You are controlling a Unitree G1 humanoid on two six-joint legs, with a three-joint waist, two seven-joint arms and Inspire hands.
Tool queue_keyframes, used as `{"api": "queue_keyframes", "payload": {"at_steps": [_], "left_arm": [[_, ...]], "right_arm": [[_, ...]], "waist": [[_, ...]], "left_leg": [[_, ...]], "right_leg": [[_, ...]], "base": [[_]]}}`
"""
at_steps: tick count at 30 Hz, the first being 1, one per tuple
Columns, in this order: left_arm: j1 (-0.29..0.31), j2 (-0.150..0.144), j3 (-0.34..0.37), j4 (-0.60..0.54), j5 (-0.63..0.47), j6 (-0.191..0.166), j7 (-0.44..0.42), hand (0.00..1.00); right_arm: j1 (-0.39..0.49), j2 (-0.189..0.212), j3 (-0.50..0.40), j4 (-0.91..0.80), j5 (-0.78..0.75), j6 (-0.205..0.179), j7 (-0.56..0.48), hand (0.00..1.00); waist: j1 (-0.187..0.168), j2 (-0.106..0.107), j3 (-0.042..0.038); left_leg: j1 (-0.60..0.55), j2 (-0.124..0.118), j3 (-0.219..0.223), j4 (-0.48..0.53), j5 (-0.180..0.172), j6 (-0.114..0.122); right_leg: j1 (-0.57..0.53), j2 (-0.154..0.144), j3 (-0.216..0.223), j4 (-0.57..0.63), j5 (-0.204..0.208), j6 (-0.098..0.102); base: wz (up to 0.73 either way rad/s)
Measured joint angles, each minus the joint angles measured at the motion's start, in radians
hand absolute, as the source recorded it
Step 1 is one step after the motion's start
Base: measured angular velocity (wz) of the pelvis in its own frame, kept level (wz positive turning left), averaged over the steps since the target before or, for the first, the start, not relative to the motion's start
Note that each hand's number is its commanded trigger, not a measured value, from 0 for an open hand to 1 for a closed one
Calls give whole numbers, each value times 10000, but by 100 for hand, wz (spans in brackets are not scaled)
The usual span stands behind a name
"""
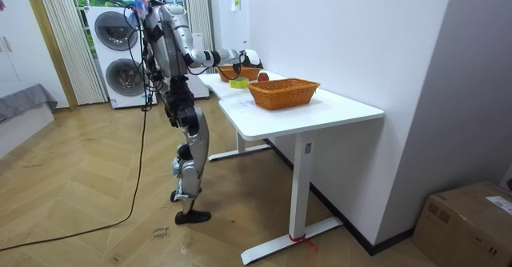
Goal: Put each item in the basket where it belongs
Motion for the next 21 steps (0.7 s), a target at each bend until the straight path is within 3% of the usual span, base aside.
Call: {"api": "queue_keyframes", "payload": {"at_steps": [14,21], "left_arm": [[5,0,0,-161,18,40,-2,0],[62,1,-10,-430,465,121,-13,0]], "right_arm": [[-197,-7,28,202,-34,9,-313,0],[-229,12,87,100,-799,17,-307,0]], "waist": [[47,-22,-7],[167,-2,-18]], "left_leg": [[-24,-14,-168,-42,0,-1],[-22,-14,-165,-43,0,-1]], "right_leg": [[78,-10,-228,2,0,2],[88,-9,-237,10,2,2]], "base": [[3],[0]]}}
